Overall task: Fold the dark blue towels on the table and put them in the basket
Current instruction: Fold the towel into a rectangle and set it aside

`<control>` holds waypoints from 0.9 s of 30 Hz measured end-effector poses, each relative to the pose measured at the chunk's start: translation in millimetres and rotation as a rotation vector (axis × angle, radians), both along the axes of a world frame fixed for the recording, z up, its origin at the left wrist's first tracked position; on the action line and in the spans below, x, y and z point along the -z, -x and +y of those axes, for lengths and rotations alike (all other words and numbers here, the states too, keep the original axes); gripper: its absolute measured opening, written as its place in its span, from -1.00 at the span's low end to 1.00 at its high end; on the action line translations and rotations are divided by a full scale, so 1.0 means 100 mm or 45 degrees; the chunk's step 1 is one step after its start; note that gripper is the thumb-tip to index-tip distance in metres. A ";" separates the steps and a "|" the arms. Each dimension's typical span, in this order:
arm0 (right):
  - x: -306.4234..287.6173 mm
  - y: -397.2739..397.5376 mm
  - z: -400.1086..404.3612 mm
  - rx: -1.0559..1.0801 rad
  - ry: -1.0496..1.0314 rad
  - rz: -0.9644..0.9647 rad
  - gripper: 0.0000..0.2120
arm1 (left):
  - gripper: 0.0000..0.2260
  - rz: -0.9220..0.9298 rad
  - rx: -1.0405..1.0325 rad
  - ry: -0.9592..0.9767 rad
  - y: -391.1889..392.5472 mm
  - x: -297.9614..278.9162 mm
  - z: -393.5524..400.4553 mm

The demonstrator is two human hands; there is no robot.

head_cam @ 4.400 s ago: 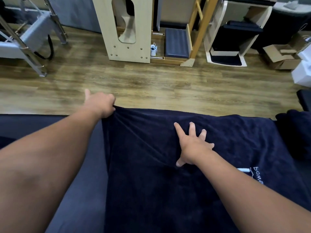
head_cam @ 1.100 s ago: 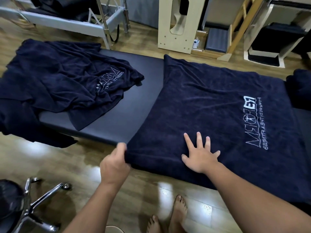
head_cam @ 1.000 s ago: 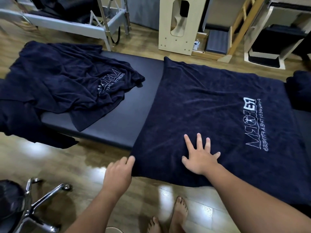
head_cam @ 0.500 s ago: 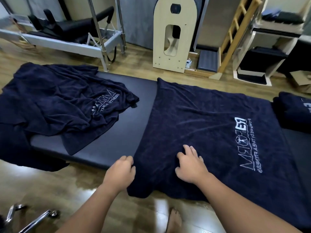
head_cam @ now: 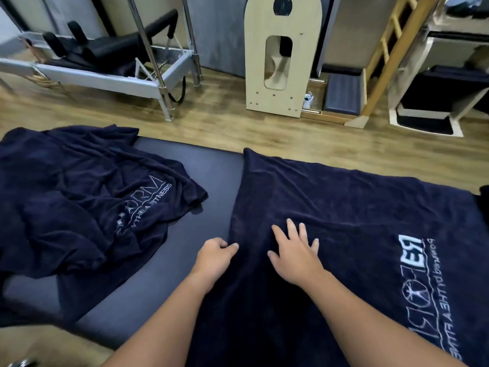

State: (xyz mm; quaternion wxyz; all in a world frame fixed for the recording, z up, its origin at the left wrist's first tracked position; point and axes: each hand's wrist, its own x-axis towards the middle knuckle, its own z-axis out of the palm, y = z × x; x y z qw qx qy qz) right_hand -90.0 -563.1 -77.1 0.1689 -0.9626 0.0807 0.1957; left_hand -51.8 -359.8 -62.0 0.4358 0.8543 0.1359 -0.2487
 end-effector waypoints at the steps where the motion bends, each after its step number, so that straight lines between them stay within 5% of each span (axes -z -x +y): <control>1: 0.02 -0.10 -0.05 -0.031 0.002 -0.002 -0.39 | -0.72 0.025 -0.067 0.076 -0.13 -0.03 -0.08; 5: 0.06 -0.36 -0.16 -0.090 0.026 -0.066 -0.47 | -0.85 0.148 -0.339 0.434 -0.63 0.00 -0.26; 15: 0.06 -0.52 -0.11 -0.028 0.130 -0.026 -0.41 | -0.82 0.126 0.105 0.291 -1.03 0.12 -0.58; 27: 0.01 -0.61 0.04 0.079 0.129 0.084 -0.40 | -0.73 -0.056 0.227 0.171 -1.07 0.22 -0.61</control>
